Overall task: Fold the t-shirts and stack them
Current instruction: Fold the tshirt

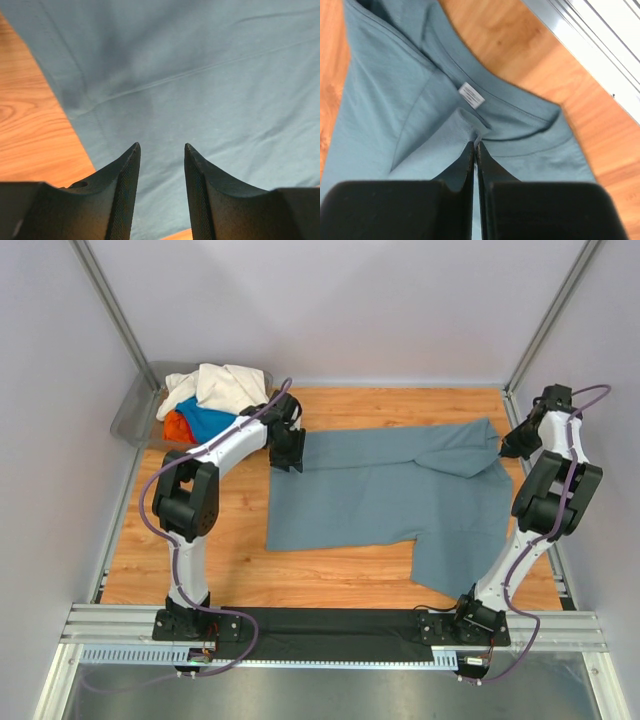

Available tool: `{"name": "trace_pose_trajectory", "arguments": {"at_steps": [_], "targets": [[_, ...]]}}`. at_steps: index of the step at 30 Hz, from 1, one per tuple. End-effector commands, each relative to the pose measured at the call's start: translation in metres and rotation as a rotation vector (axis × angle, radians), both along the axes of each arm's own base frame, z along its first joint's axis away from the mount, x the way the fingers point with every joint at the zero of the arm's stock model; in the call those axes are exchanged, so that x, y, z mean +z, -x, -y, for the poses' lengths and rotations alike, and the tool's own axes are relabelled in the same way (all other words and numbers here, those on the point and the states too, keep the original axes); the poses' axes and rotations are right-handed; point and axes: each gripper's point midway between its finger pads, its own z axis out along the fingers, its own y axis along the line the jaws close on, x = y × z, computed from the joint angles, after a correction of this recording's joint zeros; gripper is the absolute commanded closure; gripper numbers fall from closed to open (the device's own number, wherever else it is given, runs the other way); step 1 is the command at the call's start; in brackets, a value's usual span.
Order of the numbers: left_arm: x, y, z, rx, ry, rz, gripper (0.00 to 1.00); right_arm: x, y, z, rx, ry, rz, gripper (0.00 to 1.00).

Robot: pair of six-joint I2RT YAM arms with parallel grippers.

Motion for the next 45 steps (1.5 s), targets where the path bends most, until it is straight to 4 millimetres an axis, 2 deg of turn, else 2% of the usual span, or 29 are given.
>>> {"name": "trace_pose_trajectory", "arguments": {"at_steps": [1, 7, 12, 13, 17, 19, 24, 31, 34, 37, 40, 45], "targets": [[0.029, 0.006, 0.013, -0.03, 0.06, 0.039, 0.52, 0.005, 0.029, -0.004, -0.081, 0.001, -0.063, 1.0], [0.038, 0.007, 0.029, -0.074, 0.113, 0.054, 0.5, 0.009, 0.048, -0.01, -0.143, 0.007, -0.043, 1.0], [0.035, 0.004, 0.036, -0.106, 0.122, 0.049, 0.5, 0.016, 0.057, -0.014, -0.193, 0.002, -0.022, 1.0], [0.034, 0.004, 0.035, -0.105, 0.118, 0.051, 0.5, 0.02, 0.059, -0.016, -0.202, 0.001, -0.012, 1.0], [0.031, -0.001, 0.035, -0.109, 0.105, 0.052, 0.5, 0.009, 0.076, -0.026, -0.251, -0.027, -0.017, 1.0], [0.034, -0.004, 0.036, -0.114, 0.11, 0.059, 0.5, 0.011, 0.083, -0.024, -0.291, -0.01, -0.016, 1.0], [0.04, -0.007, 0.035, -0.121, 0.116, 0.069, 0.5, 0.002, 0.097, -0.033, -0.332, -0.037, -0.02, 1.0], [0.039, -0.01, 0.026, -0.097, 0.121, 0.062, 0.5, 0.005, 0.108, -0.051, -0.354, -0.054, -0.014, 1.0], [0.036, -0.014, 0.023, -0.085, 0.125, 0.052, 0.5, 0.013, 0.102, -0.056, -0.336, -0.053, 0.034, 0.99], [0.031, -0.017, 0.023, -0.079, 0.125, 0.038, 0.5, 0.024, 0.099, -0.058, -0.321, -0.031, 0.054, 1.0], [0.029, -0.016, 0.024, -0.077, 0.132, 0.034, 0.5, 0.027, 0.104, -0.056, -0.329, -0.004, 0.058, 1.0], [0.024, -0.013, 0.023, -0.079, 0.126, 0.022, 0.5, 0.014, 0.119, -0.057, -0.351, 0.003, 0.012, 1.0]]}}
